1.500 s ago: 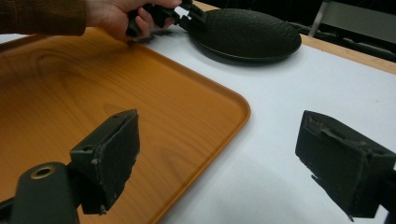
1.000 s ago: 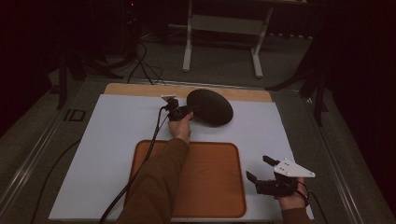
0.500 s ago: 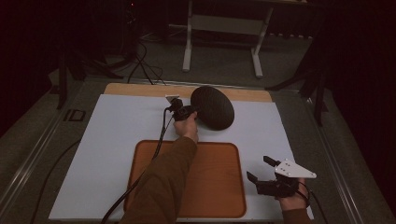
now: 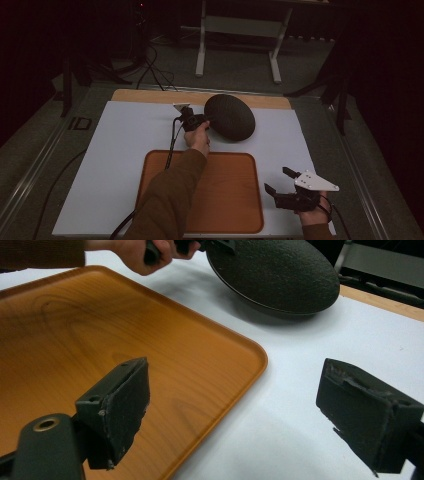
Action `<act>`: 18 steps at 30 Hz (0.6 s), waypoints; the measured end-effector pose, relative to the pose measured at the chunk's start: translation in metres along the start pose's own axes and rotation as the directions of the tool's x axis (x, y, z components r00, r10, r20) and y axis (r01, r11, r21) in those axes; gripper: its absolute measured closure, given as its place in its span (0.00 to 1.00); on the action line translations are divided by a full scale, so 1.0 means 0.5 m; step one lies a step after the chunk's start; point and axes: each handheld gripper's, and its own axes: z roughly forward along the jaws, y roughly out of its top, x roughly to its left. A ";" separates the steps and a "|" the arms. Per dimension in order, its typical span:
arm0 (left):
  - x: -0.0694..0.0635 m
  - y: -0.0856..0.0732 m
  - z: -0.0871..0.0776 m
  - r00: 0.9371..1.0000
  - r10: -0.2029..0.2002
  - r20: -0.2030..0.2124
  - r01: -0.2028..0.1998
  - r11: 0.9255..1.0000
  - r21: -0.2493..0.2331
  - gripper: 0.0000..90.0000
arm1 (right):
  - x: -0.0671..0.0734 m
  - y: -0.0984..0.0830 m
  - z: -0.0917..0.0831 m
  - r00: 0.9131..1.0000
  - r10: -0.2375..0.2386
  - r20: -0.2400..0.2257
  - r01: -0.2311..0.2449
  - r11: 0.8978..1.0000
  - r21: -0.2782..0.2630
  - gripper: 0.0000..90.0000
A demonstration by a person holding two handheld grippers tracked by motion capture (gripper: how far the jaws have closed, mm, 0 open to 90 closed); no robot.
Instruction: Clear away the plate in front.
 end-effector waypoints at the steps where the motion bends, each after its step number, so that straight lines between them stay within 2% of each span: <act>1: -0.003 -0.003 -0.010 1.000 0.007 0.011 -0.007 1.000 0.000 0.94 | 0.001 0.000 0.000 1.000 -0.001 0.001 0.001 1.000 0.000 0.15; 4: -0.003 -0.007 -0.027 0.999 0.001 0.035 -0.001 1.000 0.002 0.94 | 0.000 0.001 0.001 1.000 -0.004 0.000 0.004 1.000 -0.002 0.15; 11: -0.012 -0.010 -0.071 0.999 0.003 0.052 -0.003 1.000 -0.005 0.94 | 0.001 0.001 -0.001 1.000 -0.005 0.000 0.005 1.000 -0.007 0.15; 18: -0.006 -0.012 -0.115 0.996 -0.002 0.091 0.002 1.000 -0.005 0.94 | 0.002 0.002 -0.001 1.000 -0.009 -0.001 0.009 1.000 -0.006 0.15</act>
